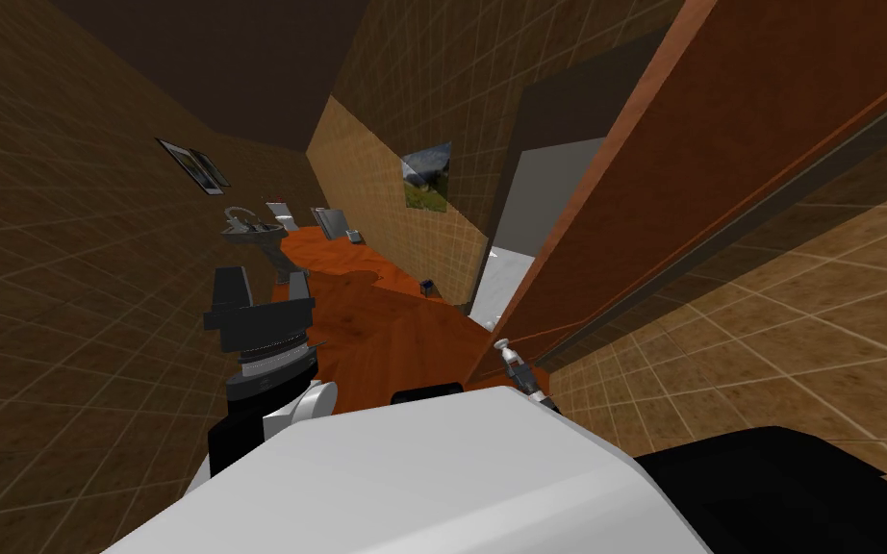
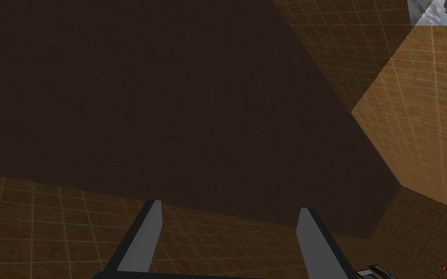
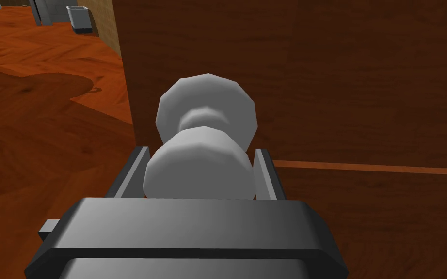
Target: Pull the door open
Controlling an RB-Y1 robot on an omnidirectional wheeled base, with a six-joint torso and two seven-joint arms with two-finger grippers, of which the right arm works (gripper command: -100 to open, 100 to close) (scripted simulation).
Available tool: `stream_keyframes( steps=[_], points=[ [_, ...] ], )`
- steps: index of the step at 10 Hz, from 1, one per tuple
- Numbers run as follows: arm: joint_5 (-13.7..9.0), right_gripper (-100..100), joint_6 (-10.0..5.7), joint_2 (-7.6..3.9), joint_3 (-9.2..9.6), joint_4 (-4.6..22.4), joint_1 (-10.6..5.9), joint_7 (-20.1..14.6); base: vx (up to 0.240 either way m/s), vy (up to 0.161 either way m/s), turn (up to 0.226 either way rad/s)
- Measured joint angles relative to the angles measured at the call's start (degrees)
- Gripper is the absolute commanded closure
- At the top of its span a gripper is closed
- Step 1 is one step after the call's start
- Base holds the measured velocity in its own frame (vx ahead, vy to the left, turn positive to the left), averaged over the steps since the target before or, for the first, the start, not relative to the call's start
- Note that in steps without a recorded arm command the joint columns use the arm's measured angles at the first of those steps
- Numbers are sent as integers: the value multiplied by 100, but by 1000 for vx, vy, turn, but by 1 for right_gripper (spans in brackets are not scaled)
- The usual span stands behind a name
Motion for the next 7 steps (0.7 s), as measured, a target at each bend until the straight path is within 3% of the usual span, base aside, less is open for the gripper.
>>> stream_keyframes(
  steps=[1,3,4,5,7],
  points=[
    [38,100,-153,-23,37,-8,116,6,-14,-35,-28],
    [135,100,-482,-24,143,263,126,-63,-14,-34,-6],
    [166,100,-547,-75,177,103,294,-33,-9,-30,-12],
    [185,100,-627,-92,198,125,341,-35,-1,-14,-8],
    [221,100,-768,-86,237,288,311,-86,1,-27,8]
  ],
)
